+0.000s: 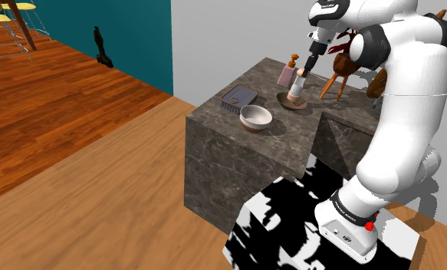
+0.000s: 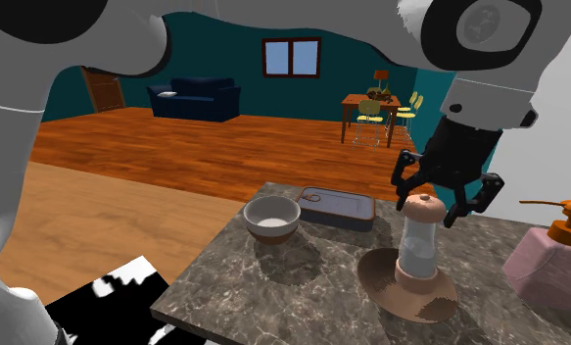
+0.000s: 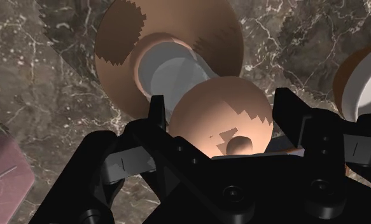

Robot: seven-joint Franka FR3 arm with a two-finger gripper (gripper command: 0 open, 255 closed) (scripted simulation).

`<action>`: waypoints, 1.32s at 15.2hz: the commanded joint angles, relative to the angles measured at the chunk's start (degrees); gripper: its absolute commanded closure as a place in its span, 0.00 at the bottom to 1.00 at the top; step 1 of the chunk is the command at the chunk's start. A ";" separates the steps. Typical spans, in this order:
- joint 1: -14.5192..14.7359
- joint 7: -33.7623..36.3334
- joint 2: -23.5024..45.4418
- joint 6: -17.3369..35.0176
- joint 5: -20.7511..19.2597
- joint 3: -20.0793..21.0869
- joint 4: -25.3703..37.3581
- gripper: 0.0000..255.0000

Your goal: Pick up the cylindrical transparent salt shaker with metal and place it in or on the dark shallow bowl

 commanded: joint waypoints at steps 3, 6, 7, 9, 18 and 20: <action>0.00 -0.01 -0.01 0.03 0.00 0.00 -0.03 0.00; 0.00 -0.01 0.00 0.03 0.01 0.00 -0.02 0.00; 0.00 -0.01 0.00 0.03 0.01 0.00 -0.02 0.00; -0.57 0.16 0.31 -2.04 0.04 -0.03 2.40 0.00; -2.67 0.65 1.90 -8.25 0.53 0.06 10.32 0.00; -2.67 0.65 1.90 -8.25 0.53 0.06 10.32 0.00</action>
